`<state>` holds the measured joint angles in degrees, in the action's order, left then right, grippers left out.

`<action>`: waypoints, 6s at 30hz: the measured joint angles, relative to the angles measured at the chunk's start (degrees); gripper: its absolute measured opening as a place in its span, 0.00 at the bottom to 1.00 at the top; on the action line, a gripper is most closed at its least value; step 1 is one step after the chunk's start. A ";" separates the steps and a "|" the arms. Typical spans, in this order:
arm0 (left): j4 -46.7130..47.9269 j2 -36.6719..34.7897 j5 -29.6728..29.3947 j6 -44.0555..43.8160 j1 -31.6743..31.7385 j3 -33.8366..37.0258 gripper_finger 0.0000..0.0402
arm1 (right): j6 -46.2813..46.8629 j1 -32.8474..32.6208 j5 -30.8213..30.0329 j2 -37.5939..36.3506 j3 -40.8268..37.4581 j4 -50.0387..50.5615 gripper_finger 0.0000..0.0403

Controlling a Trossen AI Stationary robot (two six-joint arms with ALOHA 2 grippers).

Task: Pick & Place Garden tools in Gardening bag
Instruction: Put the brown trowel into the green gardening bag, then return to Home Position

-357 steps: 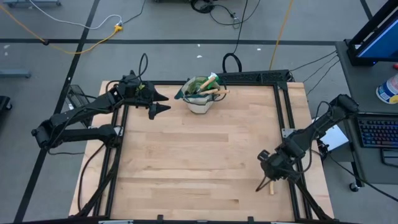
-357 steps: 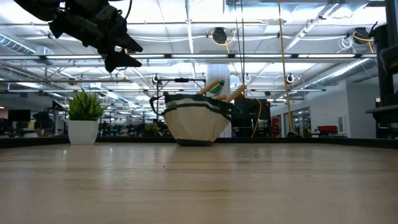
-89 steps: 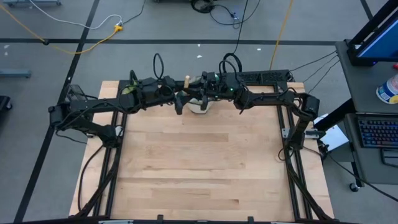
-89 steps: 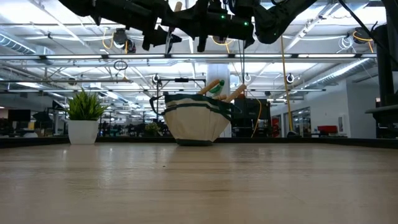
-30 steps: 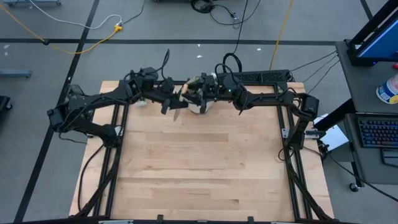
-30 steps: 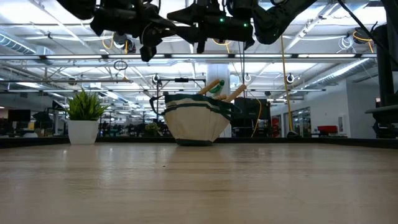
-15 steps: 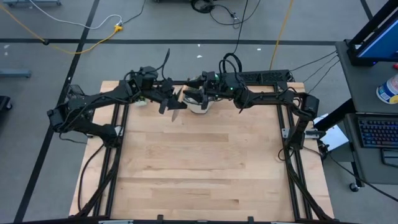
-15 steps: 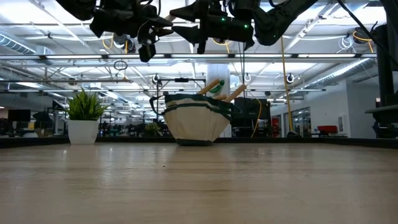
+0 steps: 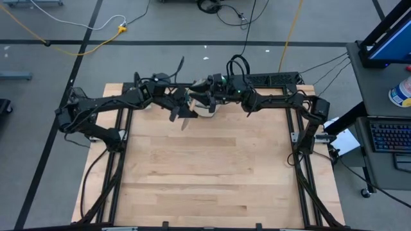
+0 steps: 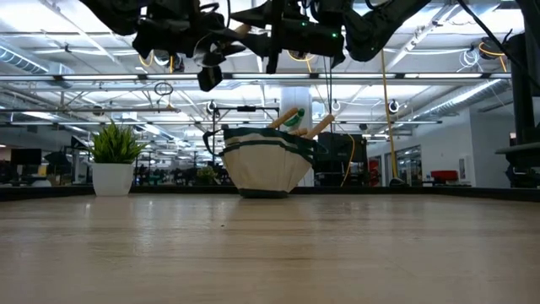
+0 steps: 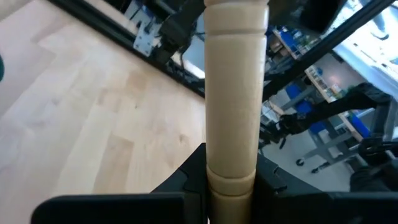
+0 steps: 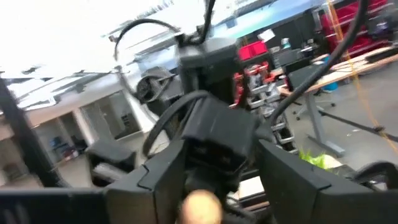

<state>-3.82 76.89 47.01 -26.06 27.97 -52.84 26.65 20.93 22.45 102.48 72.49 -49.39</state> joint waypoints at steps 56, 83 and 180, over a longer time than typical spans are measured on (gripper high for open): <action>-5.50 -0.23 1.35 2.44 16.45 -0.10 0.64 | -5.16 2.44 -16.32 0.02 -0.02 6.87 0.16; -3.78 -0.25 5.44 3.50 26.34 -0.11 0.72 | -21.35 -1.71 -49.64 0.02 -0.04 17.14 0.16; -6.91 -0.23 -1.01 3.13 17.28 -0.04 0.73 | -26.17 0.86 -46.49 -3.17 0.05 17.10 0.46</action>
<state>-10.72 76.66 46.00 -22.94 45.25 -52.88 0.48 21.78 -24.03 99.31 72.54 -32.28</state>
